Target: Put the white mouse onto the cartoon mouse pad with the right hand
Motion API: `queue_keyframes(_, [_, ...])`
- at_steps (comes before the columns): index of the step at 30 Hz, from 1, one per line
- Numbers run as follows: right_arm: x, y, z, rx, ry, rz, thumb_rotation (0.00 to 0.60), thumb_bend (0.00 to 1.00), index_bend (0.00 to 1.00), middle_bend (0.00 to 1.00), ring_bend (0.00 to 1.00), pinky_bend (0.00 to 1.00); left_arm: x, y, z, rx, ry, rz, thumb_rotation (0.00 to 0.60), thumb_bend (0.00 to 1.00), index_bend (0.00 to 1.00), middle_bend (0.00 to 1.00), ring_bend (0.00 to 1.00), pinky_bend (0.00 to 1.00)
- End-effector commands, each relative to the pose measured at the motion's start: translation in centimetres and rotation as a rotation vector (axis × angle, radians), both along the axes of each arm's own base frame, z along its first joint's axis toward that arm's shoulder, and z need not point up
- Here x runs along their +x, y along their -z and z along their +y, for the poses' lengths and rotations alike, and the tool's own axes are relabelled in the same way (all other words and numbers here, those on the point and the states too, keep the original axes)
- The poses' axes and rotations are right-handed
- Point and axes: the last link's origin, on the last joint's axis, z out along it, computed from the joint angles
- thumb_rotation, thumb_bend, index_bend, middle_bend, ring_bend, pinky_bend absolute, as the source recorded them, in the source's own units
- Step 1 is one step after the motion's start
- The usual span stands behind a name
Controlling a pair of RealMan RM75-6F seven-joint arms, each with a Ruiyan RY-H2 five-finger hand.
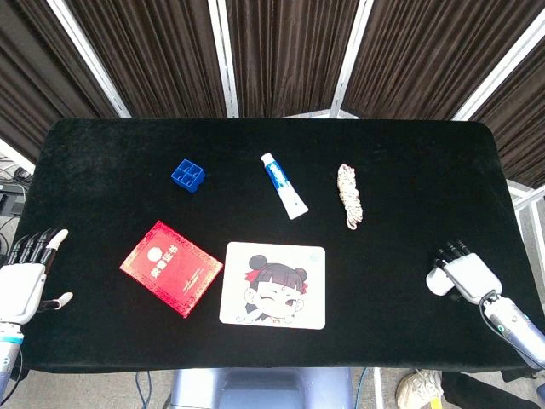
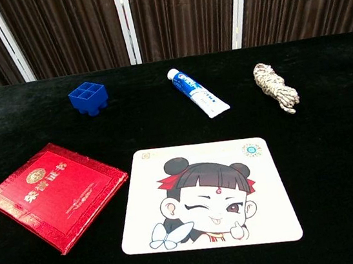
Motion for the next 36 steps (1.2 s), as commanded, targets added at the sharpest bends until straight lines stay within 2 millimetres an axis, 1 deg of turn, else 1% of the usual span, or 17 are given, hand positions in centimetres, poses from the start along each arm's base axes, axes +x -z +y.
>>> queue_keyframes(1, [-0.1,0.1,0.0,0.006,0.003,0.002,0.6,0.08,0.32,0.15,0.0,0.0,0.0,0.0,0.0,0.0,-0.001,0.0,0.6,0.0,0.0,0.0,0.0,0.0])
queue_keyframes(7, [-0.3,0.2,0.0,0.007,0.011,0.009,0.6,0.08,0.32,0.15,0.0,0.0,0.0,0.0,0.0,0.002,0.002,0.0,0.6,0.0,0.0,0.0,0.0,0.0])
queue_keyframes(10, [-0.4,0.3,0.0,0.009,0.015,0.011,0.6,0.09,0.33,0.17,0.0,0.01,0.0,0.0,0.0,0.001,0.001,0.0,0.6,0.0,0.0,0.0,0.0,0.0])
queue_keyframes(11, [-0.4,0.3,0.0,0.011,0.015,0.011,0.6,0.1,0.35,0.19,0.0,0.04,0.0,0.0,0.0,0.001,0.001,-0.001,0.6,0.0,0.0,0.0,0.0,0.0])
queue_keyframes(13, [-0.3,0.4,0.0,0.011,0.012,0.007,0.6,0.14,0.4,0.26,0.06,0.19,0.0,0.0,0.0,0.001,0.001,0.0,0.6,0.0,0.0,0.0,0.0,0.0])
queue_keyframes(15, [-0.1,0.4,-0.1,0.008,0.002,-0.004,0.6,0.18,0.48,0.36,0.18,0.4,0.0,0.0,0.0,0.001,0.001,0.001,0.6,0.0,0.0,0.0,0.0,0.0])
queue_keyframes(17, [0.2,0.4,0.0,0.008,-0.019,-0.01,0.6,0.19,0.53,0.44,0.26,0.51,0.0,0.0,0.0,0.001,0.002,0.0,0.6,0.0,0.0,0.0,0.0,0.0])
queue_keyframes(18, [0.3,0.4,0.0,0.008,-0.032,-0.01,0.6,0.19,0.56,0.47,0.3,0.56,0.0,0.0,0.0,0.001,0.002,0.0,0.6,0.0,0.0,0.0,0.0,0.0])
queue_keyframes(20, [0.5,0.4,0.0,0.007,-0.05,-0.013,0.6,0.2,0.6,0.51,0.35,0.6,0.0,0.0,0.0,0.002,0.002,-0.001,0.6,0.0,0.0,0.0,0.0,0.0])
queue_keyframes(23, [0.7,0.2,0.0,0.004,-0.078,-0.013,0.6,0.21,0.64,0.54,0.39,0.64,0.0,0.0,0.0,0.004,0.003,-0.003,0.6,0.0,0.0,0.0,0.0,0.0])
queue_keyframes(25, [0.9,0.1,-0.1,0.003,-0.088,-0.014,0.6,0.21,0.65,0.55,0.41,0.66,0.0,-0.1,0.0,0.004,0.003,-0.005,0.6,0.0,0.0,0.0,0.0,0.0])
queue_keyframes(31, [1.9,-0.4,-0.6,-0.008,-0.13,-0.031,0.6,0.21,0.65,0.55,0.41,0.66,0.0,-0.1,0.0,0.003,0.004,-0.009,0.6,0.0,0.0,0.0,0.0,0.0])
queue_keyframes(36, [3.4,-0.6,-1.5,-0.018,-0.184,-0.046,0.6,0.21,0.65,0.55,0.4,0.66,0.0,-0.1,-0.1,0.001,0.005,-0.012,0.6,0.0,0.0,0.0,0.0,0.0])
